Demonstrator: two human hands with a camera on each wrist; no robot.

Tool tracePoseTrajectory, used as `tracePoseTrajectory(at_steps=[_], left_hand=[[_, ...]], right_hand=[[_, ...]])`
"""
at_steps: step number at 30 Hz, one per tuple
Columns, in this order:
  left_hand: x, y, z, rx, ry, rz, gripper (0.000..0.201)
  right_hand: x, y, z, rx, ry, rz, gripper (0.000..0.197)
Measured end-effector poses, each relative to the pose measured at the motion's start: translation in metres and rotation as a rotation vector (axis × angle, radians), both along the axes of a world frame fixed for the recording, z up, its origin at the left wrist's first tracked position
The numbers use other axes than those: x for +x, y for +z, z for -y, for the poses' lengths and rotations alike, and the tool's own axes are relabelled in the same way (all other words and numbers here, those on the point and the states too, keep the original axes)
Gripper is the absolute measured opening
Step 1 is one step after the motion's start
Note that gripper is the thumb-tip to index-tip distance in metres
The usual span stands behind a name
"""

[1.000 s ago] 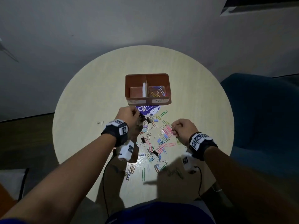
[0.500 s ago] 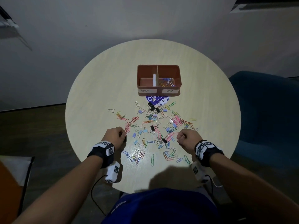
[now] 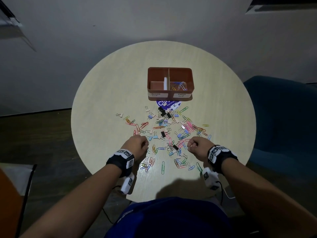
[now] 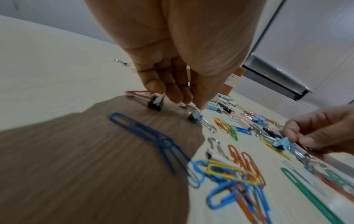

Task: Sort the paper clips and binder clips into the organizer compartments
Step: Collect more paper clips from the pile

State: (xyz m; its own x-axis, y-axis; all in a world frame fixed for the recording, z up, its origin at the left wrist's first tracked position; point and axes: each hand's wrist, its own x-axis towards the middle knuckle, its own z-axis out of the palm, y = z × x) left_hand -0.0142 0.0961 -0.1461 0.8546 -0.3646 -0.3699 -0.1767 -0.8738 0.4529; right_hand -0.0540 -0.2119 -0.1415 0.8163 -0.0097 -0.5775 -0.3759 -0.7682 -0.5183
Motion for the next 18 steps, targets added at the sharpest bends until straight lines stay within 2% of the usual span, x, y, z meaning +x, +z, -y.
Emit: tracePoseTrajectory(at_steps=[5, 9, 14, 18], left_hand=[[-0.003, 0.003, 0.016, 0.019, -0.127, -0.009, 0.024], [-0.004, 0.004, 0.027, 0.026, -0.208, -0.013, 0.029], [-0.004, 0.000, 0.025, 0.026, -0.177, 0.010, 0.018], [-0.003, 0.002, 0.023, -0.025, -0.131, 0.005, 0.009]], right_hand=[[0.001, -0.004, 0.003, 0.039, -0.047, -0.022, 0.003], [0.000, -0.007, 0.000, 0.058, -0.081, -0.012, 0.015], [-0.001, -0.012, 0.000, 0.045, -0.090, 0.019, 0.035], [0.000, -0.013, -0.003, -0.008, -0.062, 0.055, 0.037]])
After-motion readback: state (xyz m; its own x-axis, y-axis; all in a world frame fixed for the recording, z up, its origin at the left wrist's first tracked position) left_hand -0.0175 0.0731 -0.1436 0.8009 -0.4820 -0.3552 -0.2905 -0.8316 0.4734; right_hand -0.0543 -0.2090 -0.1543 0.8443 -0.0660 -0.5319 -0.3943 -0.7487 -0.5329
